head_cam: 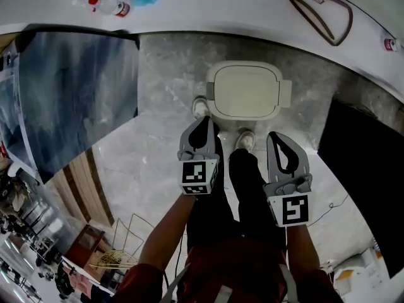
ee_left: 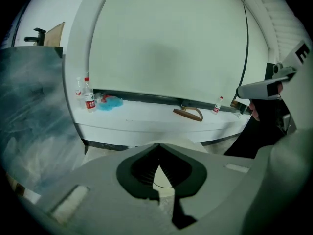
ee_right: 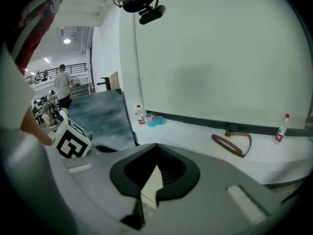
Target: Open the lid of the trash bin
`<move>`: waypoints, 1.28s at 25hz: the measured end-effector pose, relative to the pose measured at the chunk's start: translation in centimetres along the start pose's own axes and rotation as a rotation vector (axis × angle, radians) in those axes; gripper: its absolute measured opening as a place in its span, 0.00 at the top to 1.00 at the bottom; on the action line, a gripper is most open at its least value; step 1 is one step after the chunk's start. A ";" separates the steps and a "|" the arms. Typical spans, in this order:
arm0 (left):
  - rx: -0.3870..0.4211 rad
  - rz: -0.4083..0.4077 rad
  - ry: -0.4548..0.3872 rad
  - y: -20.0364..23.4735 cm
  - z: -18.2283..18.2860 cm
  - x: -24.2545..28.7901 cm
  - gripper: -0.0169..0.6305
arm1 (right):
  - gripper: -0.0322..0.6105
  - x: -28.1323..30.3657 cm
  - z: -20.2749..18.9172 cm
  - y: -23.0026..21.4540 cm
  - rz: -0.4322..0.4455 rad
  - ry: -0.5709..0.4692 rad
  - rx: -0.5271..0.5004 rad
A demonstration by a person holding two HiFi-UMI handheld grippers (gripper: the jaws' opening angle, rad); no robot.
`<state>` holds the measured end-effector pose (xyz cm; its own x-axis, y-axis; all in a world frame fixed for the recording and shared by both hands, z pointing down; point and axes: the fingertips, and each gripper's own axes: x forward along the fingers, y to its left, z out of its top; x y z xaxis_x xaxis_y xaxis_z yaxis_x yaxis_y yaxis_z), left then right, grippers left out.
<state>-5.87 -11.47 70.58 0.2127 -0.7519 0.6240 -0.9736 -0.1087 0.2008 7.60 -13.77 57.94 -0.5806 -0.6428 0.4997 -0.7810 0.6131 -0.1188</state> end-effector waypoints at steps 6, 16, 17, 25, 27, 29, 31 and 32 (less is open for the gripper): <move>0.046 -0.013 0.057 1.9 -3.0 4.6 0.97 | 0.95 2.0 -2.3 -0.1 -0.015 0.037 0.030; 0.096 -0.027 0.153 4.2 -6.7 10.1 0.97 | 0.95 3.9 -5.0 0.8 -0.026 0.098 0.058; 0.107 -0.034 0.161 4.2 -7.1 10.5 0.97 | 0.95 4.0 -5.1 0.9 -0.025 0.101 0.061; 0.109 -0.036 0.210 5.0 -9.0 12.6 0.97 | 0.95 4.6 -5.8 1.1 -0.025 0.132 0.075; 0.108 -0.037 0.219 5.0 -9.4 13.0 0.97 | 0.95 4.5 -6.2 1.1 -0.022 0.145 0.075; 0.101 -0.039 0.217 5.1 -9.6 13.2 0.97 | 0.95 4.5 -6.5 1.1 -0.019 0.156 0.073; 0.094 -0.038 0.208 5.3 -9.6 13.3 0.97 | 0.95 4.6 -6.5 1.1 -0.018 0.158 0.074; 0.094 -0.036 0.208 5.3 -9.6 13.3 0.97 | 0.95 4.6 -6.4 1.1 -0.017 0.155 0.075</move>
<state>-7.44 -15.77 87.23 0.2506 -0.5970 0.7621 -0.9664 -0.2002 0.1610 5.49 -13.13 65.61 -0.5288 -0.5709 0.6280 -0.8090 0.5629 -0.1695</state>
